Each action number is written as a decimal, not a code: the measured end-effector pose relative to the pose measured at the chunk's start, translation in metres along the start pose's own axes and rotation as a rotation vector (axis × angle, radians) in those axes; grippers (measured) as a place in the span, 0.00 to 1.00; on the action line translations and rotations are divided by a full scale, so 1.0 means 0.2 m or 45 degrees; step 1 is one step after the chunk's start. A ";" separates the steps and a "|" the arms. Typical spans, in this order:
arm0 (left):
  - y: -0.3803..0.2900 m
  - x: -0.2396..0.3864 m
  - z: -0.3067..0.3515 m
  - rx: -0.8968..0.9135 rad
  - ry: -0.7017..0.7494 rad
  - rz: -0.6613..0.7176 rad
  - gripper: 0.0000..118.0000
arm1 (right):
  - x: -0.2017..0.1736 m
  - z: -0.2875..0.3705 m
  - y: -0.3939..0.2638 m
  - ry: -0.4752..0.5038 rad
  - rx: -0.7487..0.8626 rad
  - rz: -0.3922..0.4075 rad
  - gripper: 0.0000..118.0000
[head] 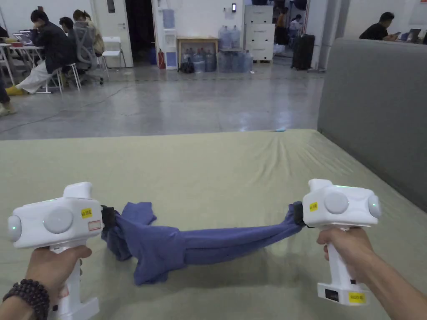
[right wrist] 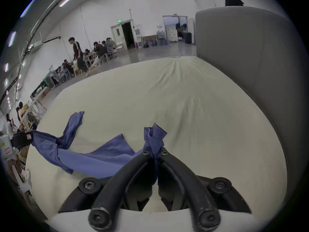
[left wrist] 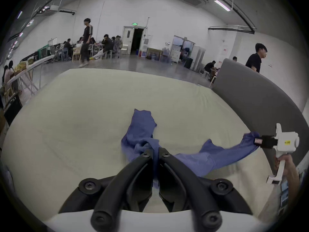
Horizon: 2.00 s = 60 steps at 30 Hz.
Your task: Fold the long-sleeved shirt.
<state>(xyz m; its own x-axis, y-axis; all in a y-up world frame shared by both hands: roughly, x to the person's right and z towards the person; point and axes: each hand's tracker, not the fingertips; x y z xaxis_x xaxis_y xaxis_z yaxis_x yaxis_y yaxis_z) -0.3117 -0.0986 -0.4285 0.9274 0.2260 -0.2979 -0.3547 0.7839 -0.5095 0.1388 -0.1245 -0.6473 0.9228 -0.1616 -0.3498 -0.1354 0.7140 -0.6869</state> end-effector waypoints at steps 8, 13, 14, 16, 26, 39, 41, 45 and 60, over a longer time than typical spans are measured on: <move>-0.65 -0.01 0.45 -0.076 -0.049 -0.100 0.00 | 0.05 0.36 -0.64 0.012 -0.118 0.185 0.00; -1.00 -0.02 0.53 -0.210 -0.049 -0.129 0.00 | 0.06 0.34 -0.98 -0.008 -0.330 0.271 0.00; -1.04 -0.04 0.52 -0.187 -0.033 -0.128 0.00 | 0.06 0.34 -1.03 -0.012 -0.342 0.289 0.00; -1.06 -0.07 0.51 -0.186 -0.042 -0.098 0.00 | 0.07 0.32 -1.07 -0.016 -0.340 0.294 0.01; -0.82 -0.06 0.94 0.012 -0.126 -0.043 0.96 | 0.06 0.80 -0.89 -0.076 -0.050 0.226 0.80; -0.82 -0.04 0.83 -0.079 -0.026 0.009 0.57 | -0.07 0.83 -1.04 0.075 -0.100 0.248 0.00; -0.81 -0.09 0.69 -0.159 0.044 0.040 0.71 | -0.06 0.82 -1.01 0.083 -0.111 0.252 0.00; -0.84 -0.18 0.42 -0.258 0.103 0.124 0.78 | -0.06 0.75 -1.01 0.080 -0.128 0.279 0.00; -0.92 -0.10 0.31 -0.298 0.011 0.104 0.00 | -0.33 0.20 -0.49 0.149 -0.185 0.372 0.70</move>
<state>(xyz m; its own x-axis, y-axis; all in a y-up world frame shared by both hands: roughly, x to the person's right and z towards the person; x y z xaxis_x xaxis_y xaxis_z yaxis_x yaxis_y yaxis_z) -0.2575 -0.2111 -0.2795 0.8938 0.2775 -0.3523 -0.4473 0.6078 -0.6561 0.1056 -0.1562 -0.5322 0.7908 -0.0478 -0.6101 -0.4456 0.6384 -0.6276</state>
